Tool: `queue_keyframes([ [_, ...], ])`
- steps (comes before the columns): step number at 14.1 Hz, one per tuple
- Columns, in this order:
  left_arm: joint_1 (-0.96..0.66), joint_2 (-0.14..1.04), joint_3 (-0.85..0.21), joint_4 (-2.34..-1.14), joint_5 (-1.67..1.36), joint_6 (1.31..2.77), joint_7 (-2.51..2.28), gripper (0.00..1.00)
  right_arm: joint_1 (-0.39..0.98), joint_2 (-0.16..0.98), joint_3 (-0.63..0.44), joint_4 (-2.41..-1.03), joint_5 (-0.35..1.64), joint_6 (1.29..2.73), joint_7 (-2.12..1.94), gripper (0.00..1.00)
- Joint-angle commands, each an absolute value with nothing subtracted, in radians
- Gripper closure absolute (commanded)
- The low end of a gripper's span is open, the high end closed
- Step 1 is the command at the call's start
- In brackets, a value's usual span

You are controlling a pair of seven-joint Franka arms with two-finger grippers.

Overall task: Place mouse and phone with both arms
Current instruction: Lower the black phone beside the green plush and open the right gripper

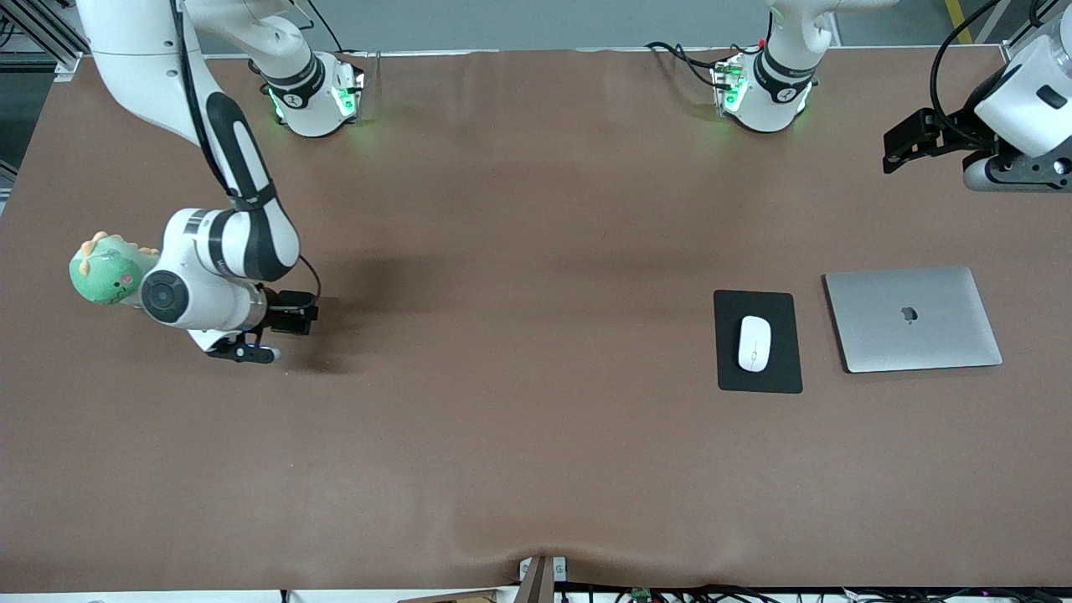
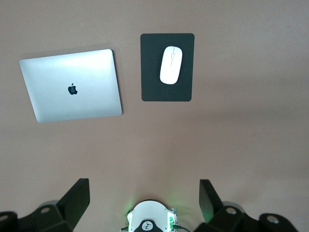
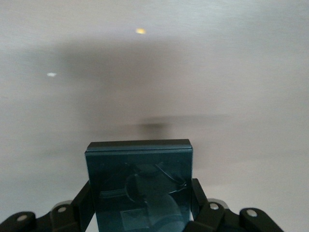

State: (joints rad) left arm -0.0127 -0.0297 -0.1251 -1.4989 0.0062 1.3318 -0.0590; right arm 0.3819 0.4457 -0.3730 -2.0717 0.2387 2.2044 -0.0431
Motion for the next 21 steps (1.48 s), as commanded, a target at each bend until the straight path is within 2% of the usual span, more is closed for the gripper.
queue_keyframes([
  [1, -0.006, -0.047, -0.127, -1.520, 0.037, 1.351, -0.008, 0.00, 0.374, 0.387, -0.420, -2.155, 0.224, 2.239, -0.151, 1.00],
  [3, -0.002, -0.046, -0.127, -1.520, 0.025, 1.368, -0.012, 0.00, 0.374, 0.382, -0.460, -2.187, 0.225, 2.252, -0.215, 1.00],
  [8, 0.002, -0.035, -0.132, -1.566, 0.014, 1.433, -0.032, 0.00, 0.376, 0.379, -0.462, -2.298, 0.224, 2.420, -0.242, 1.00],
  [17, 0.049, -0.029, -0.130, -1.563, 0.012, 1.408, 0.011, 0.00, 0.328, 0.407, -0.459, -2.316, 0.227, 2.471, -0.291, 1.00],
  [18, 0.048, -0.015, -0.135, -1.562, 0.014, 1.410, -0.001, 0.00, 0.328, 0.407, -0.459, -2.315, 0.227, 2.468, -0.291, 0.86],
  [19, 0.048, -0.015, -0.137, -1.562, 0.014, 1.417, 0.000, 0.00, 0.330, 0.407, -0.459, -2.313, 0.227, 2.462, -0.290, 0.39],
  [20, 0.048, -0.015, -0.138, -1.560, 0.015, 1.422, 0.015, 0.00, 0.331, 0.407, -0.457, -2.309, 0.229, 2.461, -0.287, 0.00],
  [21, 0.049, -0.015, -0.137, -1.560, 0.015, 1.427, 0.018, 0.00, 0.336, 0.407, -0.456, -2.306, 0.229, 2.459, -0.285, 0.00],
])
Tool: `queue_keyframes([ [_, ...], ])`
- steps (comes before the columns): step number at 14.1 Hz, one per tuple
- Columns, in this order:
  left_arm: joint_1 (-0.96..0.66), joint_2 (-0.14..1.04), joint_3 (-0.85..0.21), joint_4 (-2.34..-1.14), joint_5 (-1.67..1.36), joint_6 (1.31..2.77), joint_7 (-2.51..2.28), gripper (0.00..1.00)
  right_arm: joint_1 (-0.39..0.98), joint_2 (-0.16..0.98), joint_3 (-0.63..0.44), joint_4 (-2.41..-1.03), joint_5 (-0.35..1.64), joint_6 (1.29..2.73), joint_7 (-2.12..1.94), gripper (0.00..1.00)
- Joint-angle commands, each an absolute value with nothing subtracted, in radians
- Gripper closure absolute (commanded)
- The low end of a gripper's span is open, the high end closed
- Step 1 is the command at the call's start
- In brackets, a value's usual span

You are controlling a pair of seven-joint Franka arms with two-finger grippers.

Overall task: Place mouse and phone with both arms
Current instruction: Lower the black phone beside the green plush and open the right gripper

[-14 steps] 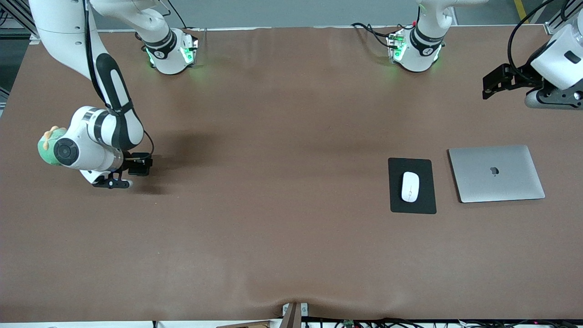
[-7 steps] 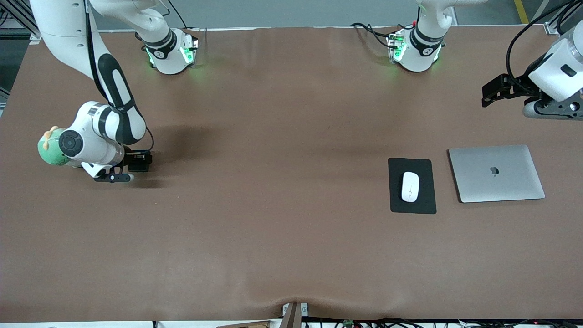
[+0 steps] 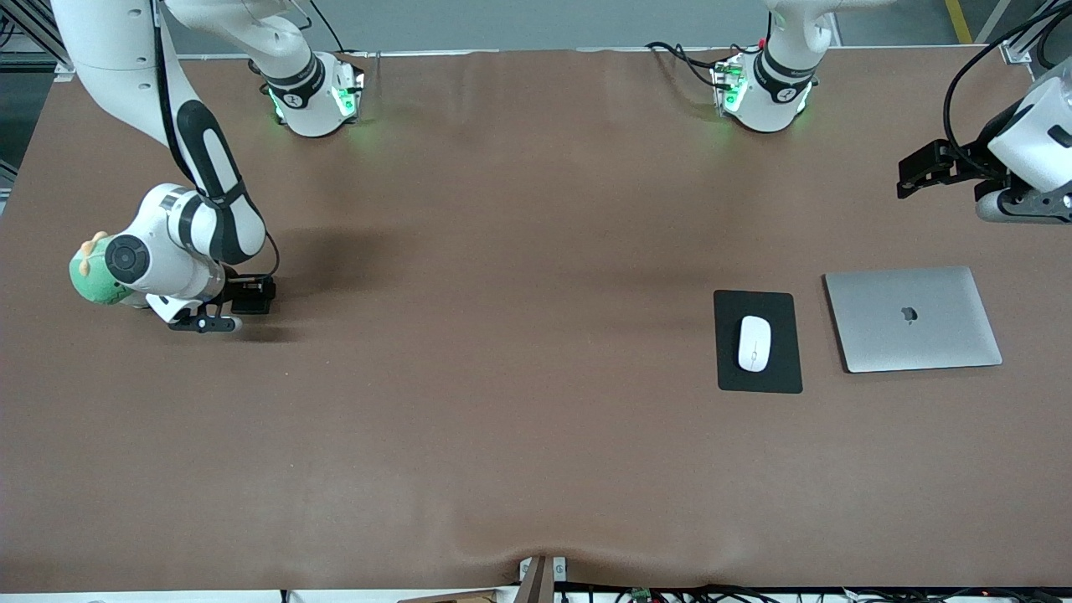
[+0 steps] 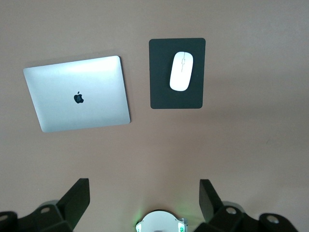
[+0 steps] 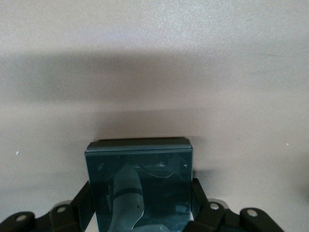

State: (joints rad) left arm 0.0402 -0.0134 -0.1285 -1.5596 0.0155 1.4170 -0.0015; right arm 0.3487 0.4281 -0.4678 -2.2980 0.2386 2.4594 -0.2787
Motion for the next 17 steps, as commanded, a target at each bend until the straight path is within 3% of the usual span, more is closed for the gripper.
queue_keyframes([
  [1, 0.051, -0.014, -0.137, -1.560, 0.017, 1.433, 0.018, 0.00, 0.337, 0.405, -0.454, -2.293, 0.229, 2.453, -0.287, 0.00],
  [7, 0.046, -0.012, -0.137, -1.559, 0.020, 1.450, 0.018, 0.00, 0.337, 0.403, -0.436, -2.012, 0.236, 2.110, -0.284, 0.00],
  [14, 0.046, -0.012, -0.137, -1.557, 0.026, 1.454, 0.020, 0.00, 0.290, 0.482, -0.388, -1.559, 0.238, 1.827, -0.275, 0.00],
  [17, 0.046, -0.012, -0.137, -1.554, 0.023, 1.454, 0.020, 0.00, 0.276, 0.480, -0.387, -1.447, 0.226, 1.792, -0.275, 0.00],
])
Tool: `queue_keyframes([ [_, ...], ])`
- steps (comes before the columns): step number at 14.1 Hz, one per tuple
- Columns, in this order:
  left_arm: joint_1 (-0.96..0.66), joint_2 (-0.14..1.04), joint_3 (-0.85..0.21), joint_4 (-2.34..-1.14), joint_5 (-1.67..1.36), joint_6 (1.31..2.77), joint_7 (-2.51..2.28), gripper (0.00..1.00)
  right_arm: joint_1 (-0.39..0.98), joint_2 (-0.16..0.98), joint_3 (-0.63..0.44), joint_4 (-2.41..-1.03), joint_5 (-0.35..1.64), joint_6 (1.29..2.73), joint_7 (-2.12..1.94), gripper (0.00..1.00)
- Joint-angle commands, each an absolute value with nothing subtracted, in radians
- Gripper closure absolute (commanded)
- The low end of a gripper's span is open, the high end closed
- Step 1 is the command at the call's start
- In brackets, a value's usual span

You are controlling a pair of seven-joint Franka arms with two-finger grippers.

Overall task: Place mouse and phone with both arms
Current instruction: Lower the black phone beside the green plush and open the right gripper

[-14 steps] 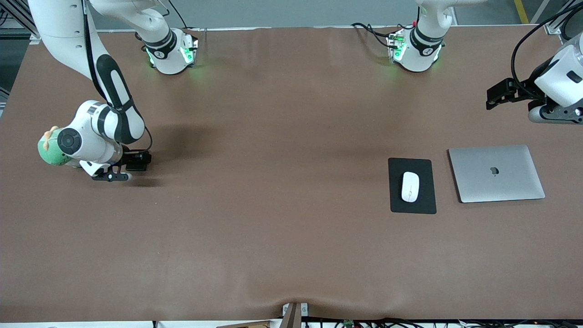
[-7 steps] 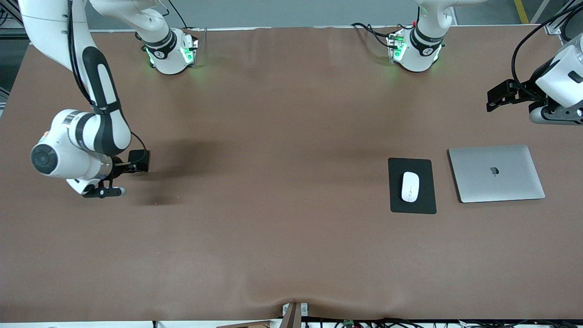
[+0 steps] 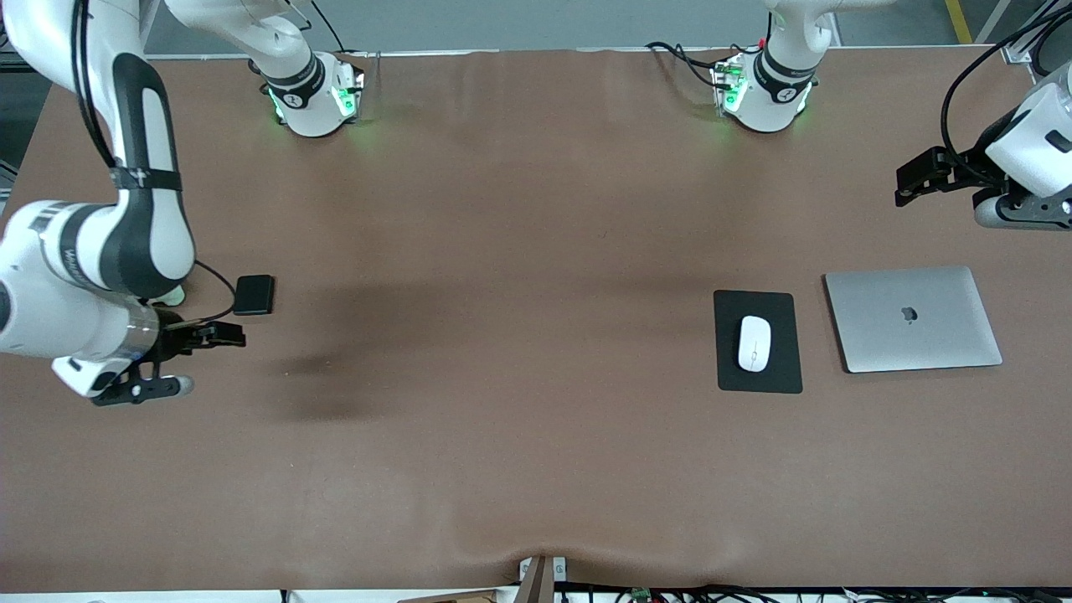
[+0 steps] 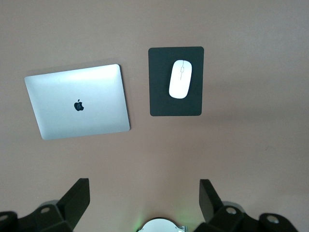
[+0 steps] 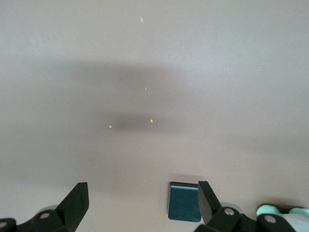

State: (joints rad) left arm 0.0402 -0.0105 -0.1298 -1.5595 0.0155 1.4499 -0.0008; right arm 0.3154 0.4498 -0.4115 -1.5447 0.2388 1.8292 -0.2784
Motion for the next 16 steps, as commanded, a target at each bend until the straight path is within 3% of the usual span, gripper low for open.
queue_keyframes([
  [1, 0.048, -0.011, -0.137, -1.554, 0.026, 1.454, 0.020, 0.00, 0.278, 0.473, -0.387, -1.422, 0.219, 1.789, -0.275, 0.00],
  [6, 0.043, 0.006, -0.137, -1.528, 0.029, 1.454, 0.020, 0.00, 0.201, 0.451, -0.388, -1.237, 0.189, 1.547, -0.273, 0.00],
  [16, 0.044, 0.008, -0.137, -1.525, 0.029, 1.454, 0.020, 0.00, 0.156, 0.256, -0.390, -1.230, 0.146, 1.298, -0.160, 0.00],
])
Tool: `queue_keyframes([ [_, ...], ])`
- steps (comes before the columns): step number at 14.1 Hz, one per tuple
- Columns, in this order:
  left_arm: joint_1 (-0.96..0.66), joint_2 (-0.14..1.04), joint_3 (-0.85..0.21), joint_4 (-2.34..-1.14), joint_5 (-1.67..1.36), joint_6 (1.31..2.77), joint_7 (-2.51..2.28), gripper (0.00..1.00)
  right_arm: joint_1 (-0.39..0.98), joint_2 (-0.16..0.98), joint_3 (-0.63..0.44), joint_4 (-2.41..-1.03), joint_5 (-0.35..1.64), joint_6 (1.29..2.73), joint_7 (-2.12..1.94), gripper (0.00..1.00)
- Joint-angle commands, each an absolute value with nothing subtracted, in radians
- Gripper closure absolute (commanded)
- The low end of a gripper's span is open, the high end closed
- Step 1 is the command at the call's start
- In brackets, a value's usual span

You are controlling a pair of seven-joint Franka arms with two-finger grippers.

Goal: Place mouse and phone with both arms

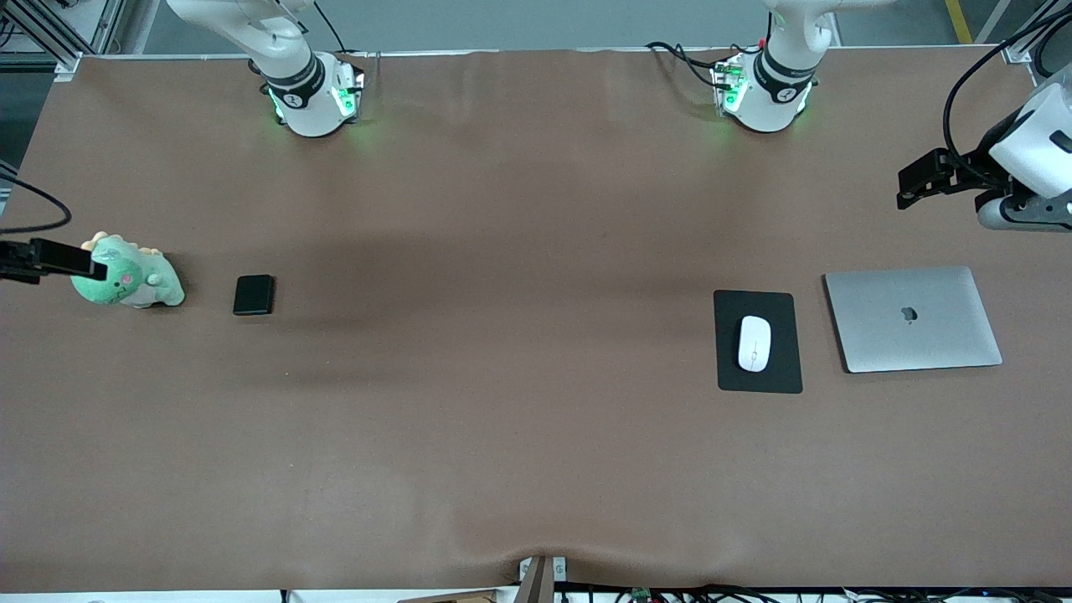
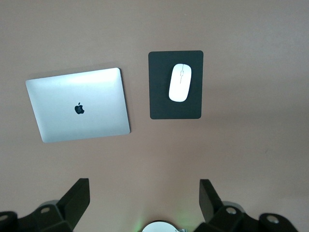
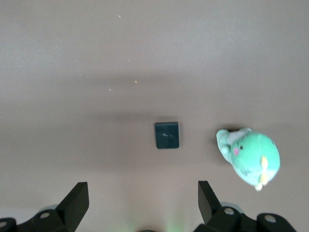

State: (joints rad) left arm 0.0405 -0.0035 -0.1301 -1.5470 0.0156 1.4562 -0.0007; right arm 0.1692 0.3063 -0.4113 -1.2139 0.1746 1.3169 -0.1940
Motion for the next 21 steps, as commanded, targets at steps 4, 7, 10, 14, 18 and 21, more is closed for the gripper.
queue_keyframes([
  [4, 0.045, 0.008, -0.137, -1.525, 0.028, 1.454, 0.020, 0.00, 0.076, 0.193, -0.300, -1.262, 0.106, 1.286, -0.160, 0.00],
  [7, 0.044, 0.009, -0.137, -1.525, 0.026, 1.454, 0.018, 0.00, -0.041, 0.135, -0.137, -1.293, 0.057, 1.284, -0.150, 0.00],
  [10, 0.048, 0.015, -0.137, -1.525, 0.025, 1.456, 0.018, 0.00, -0.044, 0.042, -0.107, -1.425, 0.045, 1.310, -0.130, 0.00],
  [14, 0.052, 0.029, -0.135, -1.525, 0.021, 1.456, 0.018, 0.00, -0.038, 0.012, -0.089, -1.471, 0.014, 1.327, -0.132, 0.00],
  [18, 0.054, 0.031, -0.132, -1.525, 0.015, 1.456, 0.020, 0.00, -0.031, 0.012, -0.087, -1.471, 0.012, 1.348, -0.132, 0.00],
  [21, 0.054, 0.031, -0.130, -1.525, 0.015, 1.456, 0.018, 0.00, -0.021, -0.061, -0.087, -1.576, 0.012, 1.400, -0.132, 0.00],
])
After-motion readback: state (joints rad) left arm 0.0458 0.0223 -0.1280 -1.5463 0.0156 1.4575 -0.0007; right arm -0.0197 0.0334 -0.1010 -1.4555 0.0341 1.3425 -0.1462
